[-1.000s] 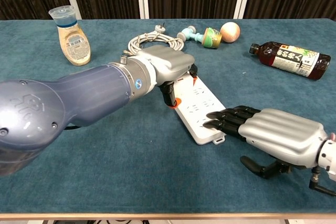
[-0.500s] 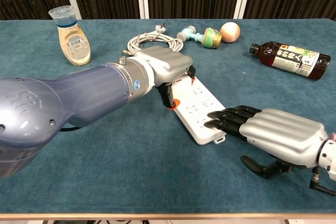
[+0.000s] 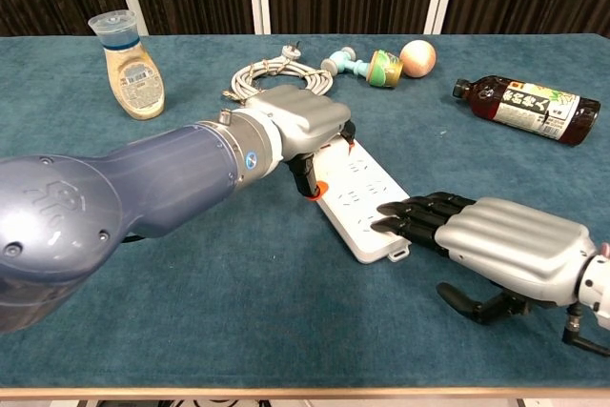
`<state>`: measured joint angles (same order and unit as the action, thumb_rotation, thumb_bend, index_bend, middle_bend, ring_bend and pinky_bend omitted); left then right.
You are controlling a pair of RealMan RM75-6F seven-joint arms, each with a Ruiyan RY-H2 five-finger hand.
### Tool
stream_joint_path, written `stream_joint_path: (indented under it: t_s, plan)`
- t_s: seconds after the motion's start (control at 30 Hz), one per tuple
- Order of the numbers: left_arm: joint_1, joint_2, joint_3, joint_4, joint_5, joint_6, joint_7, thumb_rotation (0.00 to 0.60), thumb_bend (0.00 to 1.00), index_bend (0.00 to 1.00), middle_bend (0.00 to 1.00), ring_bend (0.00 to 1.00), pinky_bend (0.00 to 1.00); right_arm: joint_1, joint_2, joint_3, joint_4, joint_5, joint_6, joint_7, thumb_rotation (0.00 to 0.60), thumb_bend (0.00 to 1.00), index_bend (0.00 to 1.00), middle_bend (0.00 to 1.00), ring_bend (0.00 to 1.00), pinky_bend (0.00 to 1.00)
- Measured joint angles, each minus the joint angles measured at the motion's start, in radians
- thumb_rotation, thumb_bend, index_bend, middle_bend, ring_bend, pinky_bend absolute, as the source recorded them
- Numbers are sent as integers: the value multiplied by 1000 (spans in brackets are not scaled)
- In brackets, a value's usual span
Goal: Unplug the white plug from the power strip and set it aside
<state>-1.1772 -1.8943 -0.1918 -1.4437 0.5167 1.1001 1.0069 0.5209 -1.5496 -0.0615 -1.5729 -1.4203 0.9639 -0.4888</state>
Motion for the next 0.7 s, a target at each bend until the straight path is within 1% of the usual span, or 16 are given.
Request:
stream_joint_path:
  t_s: [0.27, 0.6, 0.7]
  plan:
    - [0, -2, -10, 13, 7, -12, -1, 600, 421, 675, 744, 244, 74, 1, -4, 0, 4, 1, -1, -2, 600, 668, 58, 55, 0, 1]
    - [-22, -25, -42, 68, 2, -43, 3, 600, 427, 680, 749, 245, 76, -1, -8, -5, 8, 2, -2, -6, 600, 668, 59, 56, 0, 1]
    - [-23, -26, -43, 70, 2, -47, 3, 600, 427, 683, 754, 250, 76, -4, -6, -8, 6, 3, -1, -8, 600, 668, 61, 57, 0, 1]
